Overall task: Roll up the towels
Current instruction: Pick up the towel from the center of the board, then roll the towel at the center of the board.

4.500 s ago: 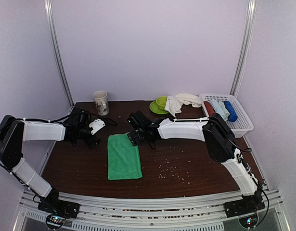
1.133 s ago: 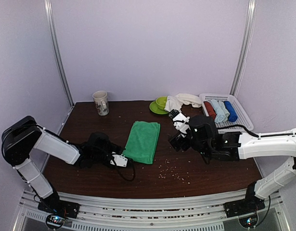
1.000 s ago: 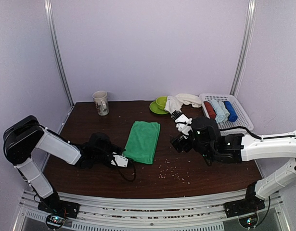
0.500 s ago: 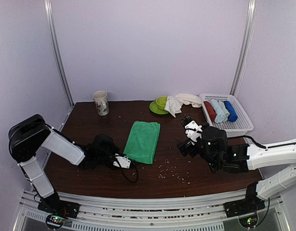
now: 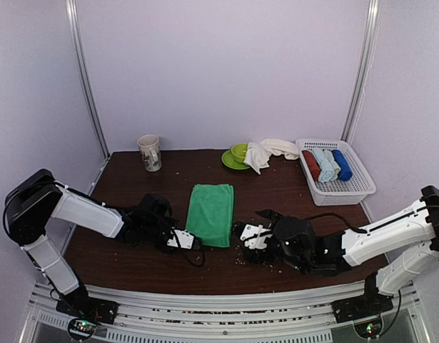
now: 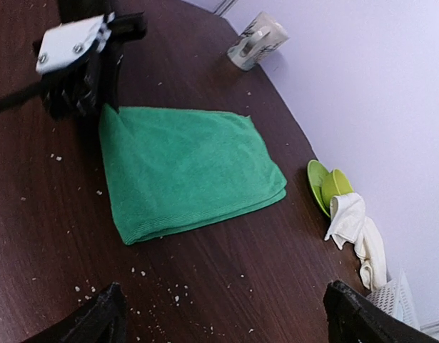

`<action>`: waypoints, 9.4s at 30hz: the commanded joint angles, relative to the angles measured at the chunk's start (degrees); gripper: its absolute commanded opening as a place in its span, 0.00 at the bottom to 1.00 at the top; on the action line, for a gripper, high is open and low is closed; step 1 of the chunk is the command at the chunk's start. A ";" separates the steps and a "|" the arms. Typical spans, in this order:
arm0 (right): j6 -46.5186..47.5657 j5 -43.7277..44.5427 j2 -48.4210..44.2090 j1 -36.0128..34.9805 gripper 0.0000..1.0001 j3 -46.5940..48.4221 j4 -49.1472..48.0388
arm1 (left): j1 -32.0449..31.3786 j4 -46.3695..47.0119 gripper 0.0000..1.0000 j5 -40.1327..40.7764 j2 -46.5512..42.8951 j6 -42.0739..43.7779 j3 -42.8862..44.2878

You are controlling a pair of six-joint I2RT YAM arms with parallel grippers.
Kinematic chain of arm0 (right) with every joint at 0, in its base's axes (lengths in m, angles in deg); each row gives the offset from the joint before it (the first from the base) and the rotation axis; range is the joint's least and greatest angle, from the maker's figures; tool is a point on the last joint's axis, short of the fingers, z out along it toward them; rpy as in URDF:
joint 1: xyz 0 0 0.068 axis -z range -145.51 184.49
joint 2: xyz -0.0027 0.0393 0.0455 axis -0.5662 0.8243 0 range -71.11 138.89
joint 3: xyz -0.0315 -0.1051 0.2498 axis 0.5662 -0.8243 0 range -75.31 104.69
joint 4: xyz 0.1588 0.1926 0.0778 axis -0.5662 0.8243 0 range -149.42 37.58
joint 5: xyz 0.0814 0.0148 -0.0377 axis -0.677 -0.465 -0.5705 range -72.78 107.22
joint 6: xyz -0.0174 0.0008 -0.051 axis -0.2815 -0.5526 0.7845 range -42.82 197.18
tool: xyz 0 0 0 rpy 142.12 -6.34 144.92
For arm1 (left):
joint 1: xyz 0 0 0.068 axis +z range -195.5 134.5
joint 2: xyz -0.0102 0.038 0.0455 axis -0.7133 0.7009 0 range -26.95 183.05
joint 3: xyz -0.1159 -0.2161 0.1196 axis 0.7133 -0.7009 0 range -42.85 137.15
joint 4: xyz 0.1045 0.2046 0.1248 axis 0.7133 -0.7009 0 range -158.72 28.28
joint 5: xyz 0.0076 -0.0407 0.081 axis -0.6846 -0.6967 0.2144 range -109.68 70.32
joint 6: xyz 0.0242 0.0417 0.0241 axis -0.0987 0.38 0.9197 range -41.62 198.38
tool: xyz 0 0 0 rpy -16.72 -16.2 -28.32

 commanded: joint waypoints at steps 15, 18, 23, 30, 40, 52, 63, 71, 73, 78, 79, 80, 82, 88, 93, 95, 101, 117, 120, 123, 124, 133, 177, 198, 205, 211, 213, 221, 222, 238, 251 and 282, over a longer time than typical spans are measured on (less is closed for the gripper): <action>21.00 -4.86 22.86 -2.13 0.94 8.74 -6.79 | 1.38 -19.29 0.00 -12.41 0.62 -3.07 7.39; 21.49 -4.16 25.65 -2.05 0.93 10.63 -5.58 | 1.90 -20.41 0.00 -13.15 0.16 -2.73 7.75; 22.10 -1.85 29.28 -1.70 0.89 12.32 -6.95 | 2.53 -23.83 0.00 -14.12 0.61 -1.68 9.11; 22.92 -0.50 32.85 -0.98 0.70 13.80 -6.79 | 3.22 -26.49 0.00 -15.42 1.04 -1.19 10.37; 21.90 -0.88 33.03 -0.86 0.29 13.95 -6.84 | 4.01 -28.39 0.00 -15.87 0.91 -0.31 11.37; 11.76 -6.86 29.87 -0.46 0.00 17.90 5.01 | 5.66 -23.19 0.73 -12.85 -6.86 -1.98 7.22; -1.90 -19.93 25.96 4.58 0.00 21.11 14.07 | 5.44 -13.49 0.77 -13.16 -16.78 -6.24 -3.05; -7.44 -29.45 27.06 8.62 0.00 25.43 21.50 | 3.66 -7.47 0.77 -9.72 -18.29 -9.56 -5.86; -8.10 -32.19 27.78 9.41 0.00 26.75 23.41 | 2.93 -6.19 0.76 -8.95 -18.26 -10.55 -6.35; -8.47 -36.81 30.84 10.83 0.00 31.52 30.60 | 1.47 -5.16 0.75 -8.60 -17.47 -11.38 -6.69; -8.53 -37.28 31.21 10.98 0.00 32.18 31.40 | 1.22 -5.20 0.74 -8.56 -17.20 -11.44 -6.73; -8.54 -37.67 31.49 11.17 0.00 32.74 32.02 | 1.12 -5.25 0.74 -8.55 -16.75 -11.70 -6.55; -8.49 -37.88 31.71 11.31 0.00 33.18 32.75 | 0.86 -5.77 0.73 -9.00 -15.94 -12.03 -6.18; -7.95 -37.43 31.42 11.44 0.00 33.72 34.78 | 0.40 -6.75 0.71 -9.55 -13.14 -13.06 -5.26; -7.75 -37.57 31.76 11.42 0.00 34.60 36.07 | 0.31 -7.69 0.67 -8.86 -11.15 -13.76 -3.73; -7.65 -37.59 32.18 11.41 0.00 34.95 36.32 | 0.31 -7.85 0.63 -9.11 -11.04 -13.72 -3.50; -7.91 -38.61 33.42 11.64 0.00 36.16 36.98 | 0.31 -9.15 0.52 -9.76 -10.13 -13.56 -2.08; -8.53 -40.82 33.95 13.10 0.00 36.81 38.57 | 0.18 -14.89 0.00 -10.95 -4.79 -12.27 1.61; -8.54 -42.10 34.12 13.31 0.00 37.26 39.72 | 0.19 -17.77 0.00 -12.65 -4.04 -11.90 2.89; -8.37 -44.12 34.03 13.75 0.00 37.83 41.87 | 0.22 -21.21 0.00 -14.89 -3.20 -11.48 4.17; -8.32 -44.89 34.00 14.01 0.00 38.01 42.64 | 0.22 -22.00 0.00 -15.30 -2.81 -11.47 4.51; -8.14 -52.22 36.03 15.98 0.00 40.63 50.44 | 1.17 -29.04 0.00 -17.86 0.84 -10.77 8.53; -8.75 -63.77 51.51 26.50 0.00 48.63 64.08 | 10.85 -39.05 0.09 -23.75 11.45 -17.22 23.86; -9.41 -66.39 56.05 28.28 0.00 51.74 66.56 | 7.56 -9.76 0.56 -10.24 -16.80 -12.00 1.47; -9.82 -67.01 56.86 28.40 0.00 52.48 66.86 | -3.42 2.34 0.56 0.11 -18.70 -7.33 -7.09; -10.35 -67.12 57.08 28.61 0.00 52.58 66.43 | -10.69 10.14 0.53 7.80 -15.63 -3.47 -10.50; -10.52 -67.12 57.05 28.63 0.00 52.56 66.40 | -12.25 12.14 0.52 10.34 -13.67 -2.08 -11.20; -10.67 -67.12 57.24 28.68 0.00 52.42 66.15 | -15.46 19.31 0.53 16.97 -7.65 -0.90 -13.38; -10.64 -67.20 57.24 28.63 0.00 52.40 66.16 | -15.51 20.36 0.53 18.32 -6.61 -0.66 -13.41; -10.57 -67.56 57.53 28.65 0.00 53.01 66.28 | -15.60 26.04 0.36 26.98 4.22 1.17 -13.60; -10.92 -66.21 55.30 28.74 0.18 52.40 65.67 | -15.60 19.87 0.00 25.49 5.57 -0.55 -11.20; -3.10 -28.46 3.38 19.17 0.68 13.32 20.30 | -4.81 -18.79 0.00 -3.72 1.91 -11.75 8.18</action>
